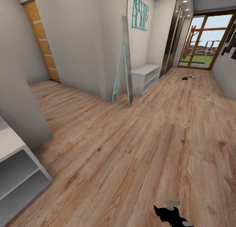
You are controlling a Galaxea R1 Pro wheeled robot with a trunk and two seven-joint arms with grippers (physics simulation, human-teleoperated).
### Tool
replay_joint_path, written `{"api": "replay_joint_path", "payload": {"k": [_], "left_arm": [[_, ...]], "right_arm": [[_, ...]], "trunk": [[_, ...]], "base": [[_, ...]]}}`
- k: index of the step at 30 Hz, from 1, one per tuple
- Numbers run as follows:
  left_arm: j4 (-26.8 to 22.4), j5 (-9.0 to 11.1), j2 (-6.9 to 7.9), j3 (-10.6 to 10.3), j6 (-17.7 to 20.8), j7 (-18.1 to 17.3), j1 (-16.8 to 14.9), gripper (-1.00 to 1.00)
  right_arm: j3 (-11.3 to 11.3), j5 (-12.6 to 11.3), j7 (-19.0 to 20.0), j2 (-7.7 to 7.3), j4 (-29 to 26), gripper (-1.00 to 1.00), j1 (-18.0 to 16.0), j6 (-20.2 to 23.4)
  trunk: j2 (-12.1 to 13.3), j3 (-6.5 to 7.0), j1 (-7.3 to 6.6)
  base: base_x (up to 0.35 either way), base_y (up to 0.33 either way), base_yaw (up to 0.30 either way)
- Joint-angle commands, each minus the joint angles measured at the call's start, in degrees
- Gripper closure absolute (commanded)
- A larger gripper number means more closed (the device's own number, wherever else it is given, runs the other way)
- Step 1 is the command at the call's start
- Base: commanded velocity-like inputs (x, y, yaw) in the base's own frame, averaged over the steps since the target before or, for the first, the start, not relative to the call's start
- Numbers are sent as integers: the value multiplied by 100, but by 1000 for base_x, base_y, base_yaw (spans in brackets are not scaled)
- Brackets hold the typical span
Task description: Pick up the two gym shoes and the two sandals from the corridor floor and place them onto the hallstand (shoe rack) in the corridor, making sure they are on the rack and not on the floor. Arrange them so the two gym shoes are next to each other and the two sandals are next to each other.
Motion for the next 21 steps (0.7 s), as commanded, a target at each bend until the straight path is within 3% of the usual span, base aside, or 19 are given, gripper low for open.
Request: {"api": "replay_joint_path", "payload": {"k": [1, 14, 21], "left_arm": [[-5, -60, -5, 41, -31, -27, -8, -100], [32, -68, -4, 46, -31, 13, -8, -100], [39, -63, -4, 40, -31, 220, -8, -100]], "right_arm": [[42, -61, 26, -1, 8, -100, -4, -17], [49, -61, 23, 1, 16, -100, -4, -23], [51, -59, 23, 8, 20, -100, 3, -25]], "trunk": [[-2, -5, 2], [-2, -5, 2], [-2, -5, 2]], "base": [[312, -101, -281], [331, -17, -281], [336, 0, -281]]}}
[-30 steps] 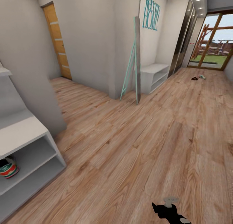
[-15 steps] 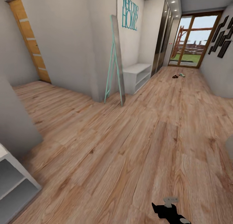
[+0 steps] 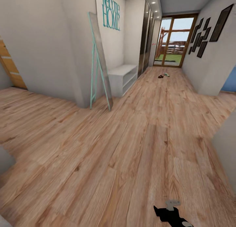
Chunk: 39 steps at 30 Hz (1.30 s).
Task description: Pick up the two gym shoes and the two sandals from the corridor floor and place them onto the hallstand (shoe rack) in the corridor, making sure they are on the rack and not on the floor. Arrange them so the two gym shoes are next to each other and the two sandals are next to each other.
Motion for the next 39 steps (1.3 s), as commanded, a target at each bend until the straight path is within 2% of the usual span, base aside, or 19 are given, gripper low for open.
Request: {"api": "replay_joint_path", "payload": {"k": [1, 29, 39], "left_arm": [[-3, -54, -4, 37, -31, 64, -8, -100], [-2, -52, -5, 34, -31, 171, -8, -100], [-2, -56, -5, 35, -31, 171, -8, -100]], "right_arm": [[43, -58, 26, 1, 9, -100, -4, -18], [46, -54, 14, 12, 9, -100, 5, -28], [57, -27, 3, 33, 11, -100, 6, -24]], "trunk": [[-2, -5, 3], [-2, 34, 3], [-2, 39, 3]], "base": [[337, 0, -281], [337, -42, -280], [337, -80, -92]]}}
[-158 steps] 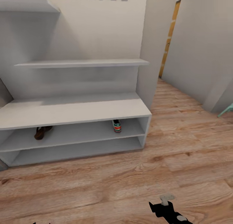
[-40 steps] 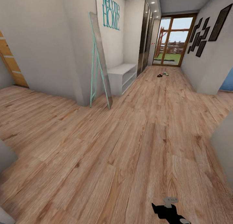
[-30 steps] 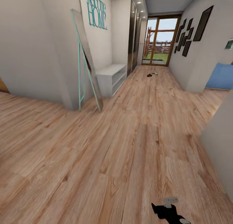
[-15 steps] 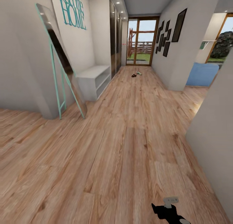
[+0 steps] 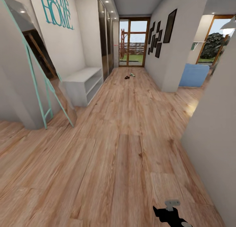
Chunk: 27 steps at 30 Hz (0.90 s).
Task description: Pick up the two gym shoes and the two sandals from the corridor floor and place them onto the hallstand (shoe rack) in the corridor, making sure they are on the rack and not on the floor. Arrange them so the two gym shoes are next to each other and the two sandals are next to each other.
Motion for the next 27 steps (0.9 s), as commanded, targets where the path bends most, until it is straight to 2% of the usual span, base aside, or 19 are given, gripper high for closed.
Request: {"api": "replay_joint_path", "payload": {"k": [1, 5, 19, 27], "left_arm": [[-4, -60, -4, 39, -30, -29, -8, -100], [-4, -55, -4, 40, -30, -29, -8, -100], [-4, -50, -4, 33, -30, -29, -8, -100], [-4, -44, -1, 38, -30, -29, -8, -100]], "right_arm": [[43, -61, 25, 0, 8, -100, -4, -15], [45, -56, 23, 9, 16, -100, 7, -8], [46, -52, 22, 85, 22, -100, 775, 6], [48, -52, 22, 87, 16, -100, 922, 6]], "trunk": [[-2, -5, 3], [-2, -5, 3], [-2, -5, 3], [-2, -5, 3]], "base": [[337, -77, -12], [337, -76, -7], [337, -40, -1], [337, -3, 0]]}}
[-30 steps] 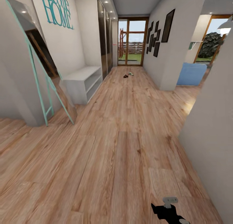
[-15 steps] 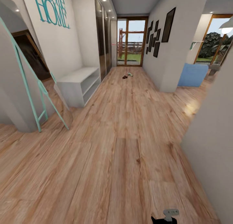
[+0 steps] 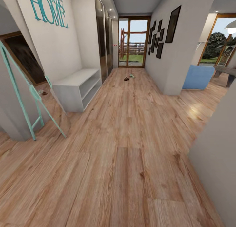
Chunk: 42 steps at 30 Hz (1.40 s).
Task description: Pick up the two gym shoes and the two sandals from the corridor floor and place them onto the hallstand (shoe rack) in the corridor, making sure they are on the rack and not on the floor. Arrange them so the two gym shoes are next to each other and the two sandals are next to each other.
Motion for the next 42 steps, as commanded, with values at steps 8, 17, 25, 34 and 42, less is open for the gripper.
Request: {"api": "replay_joint_path", "payload": {"k": [8, 17, 25, 34, 42], "left_arm": [[-2, -53, -2, 41, -31, -28, -8, -100], [-4, -11, 8, 48, -31, -28, -8, -100], [-3, 0, -2, 38, -31, -28, -8, -100], [-2, 3, -2, 33, -31, -28, -8, -100], [-2, 3, -1, 32, -31, -28, -8, -100]], "right_arm": [[41, -64, 25, -2, 5, -100, 25, -18], [43, -61, 25, -2, 4, -100, 28, -18], [43, -61, 25, -2, 4, -100, 28, -18], [44, -61, 25, -2, 4, -100, 28, -18], [43, -61, 25, -2, 4, -100, 27, -18]], "trunk": [[-2, -5, 2], [-2, -5, 2], [-2, -5, 2], [-2, -5, 2], [-2, -5, 2]], "base": [[337, 0, 0], [337, 0, 0], [337, 0, 0], [337, 0, 0], [337, 0, 0]]}}
